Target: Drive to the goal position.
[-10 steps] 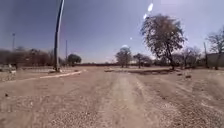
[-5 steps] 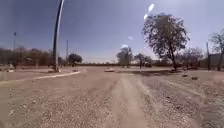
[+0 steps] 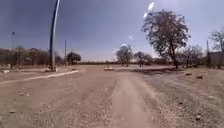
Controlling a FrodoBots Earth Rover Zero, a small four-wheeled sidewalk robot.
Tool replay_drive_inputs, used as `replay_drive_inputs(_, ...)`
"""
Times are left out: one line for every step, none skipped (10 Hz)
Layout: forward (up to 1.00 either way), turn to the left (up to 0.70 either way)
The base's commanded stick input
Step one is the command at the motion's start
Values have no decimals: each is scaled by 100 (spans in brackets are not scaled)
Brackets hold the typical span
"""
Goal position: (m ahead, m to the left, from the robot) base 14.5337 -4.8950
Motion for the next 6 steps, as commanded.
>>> replay_drive_inputs(85, 0)
replay_drive_inputs(85, 0)
replay_drive_inputs(85, 0)
replay_drive_inputs(85, 0)
replay_drive_inputs(85, 0)
replay_drive_inputs(85, 0)
